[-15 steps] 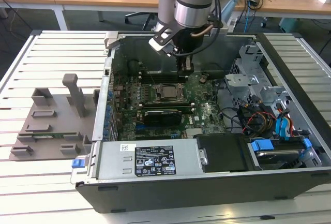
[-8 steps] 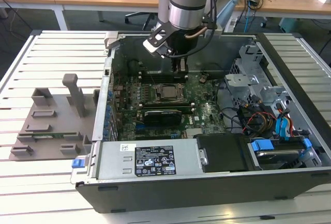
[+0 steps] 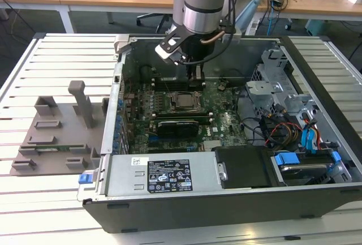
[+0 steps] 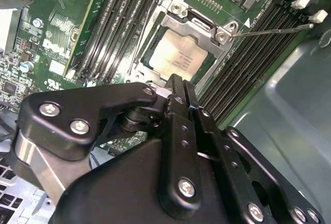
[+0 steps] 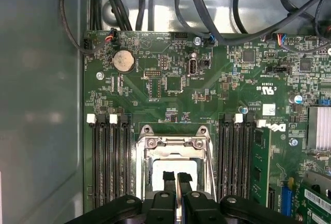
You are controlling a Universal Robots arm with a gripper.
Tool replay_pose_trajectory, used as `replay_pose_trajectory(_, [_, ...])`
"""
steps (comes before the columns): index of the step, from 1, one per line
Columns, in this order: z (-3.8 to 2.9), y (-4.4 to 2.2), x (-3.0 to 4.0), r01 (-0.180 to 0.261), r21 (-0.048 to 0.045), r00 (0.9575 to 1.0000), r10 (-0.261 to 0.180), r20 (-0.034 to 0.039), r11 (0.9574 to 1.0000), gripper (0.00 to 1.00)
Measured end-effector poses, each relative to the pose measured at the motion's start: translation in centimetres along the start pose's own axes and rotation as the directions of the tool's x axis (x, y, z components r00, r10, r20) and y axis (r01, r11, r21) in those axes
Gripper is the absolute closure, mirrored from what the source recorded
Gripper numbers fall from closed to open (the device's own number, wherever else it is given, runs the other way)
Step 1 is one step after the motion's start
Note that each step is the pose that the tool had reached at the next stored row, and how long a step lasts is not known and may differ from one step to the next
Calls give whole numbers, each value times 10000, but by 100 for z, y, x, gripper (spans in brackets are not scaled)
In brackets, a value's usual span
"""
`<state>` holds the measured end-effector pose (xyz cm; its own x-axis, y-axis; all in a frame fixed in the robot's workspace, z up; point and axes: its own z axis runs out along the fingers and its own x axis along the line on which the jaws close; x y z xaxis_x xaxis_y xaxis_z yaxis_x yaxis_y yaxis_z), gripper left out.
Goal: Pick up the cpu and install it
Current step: 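Close the cpu cover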
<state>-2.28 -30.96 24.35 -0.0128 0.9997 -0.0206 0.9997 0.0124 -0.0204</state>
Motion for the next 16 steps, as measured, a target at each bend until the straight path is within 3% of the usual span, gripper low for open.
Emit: replay_pose_trajectory(16, [83, -43, 2, 1, -1, 10000, -1, -2, 10000, 84])
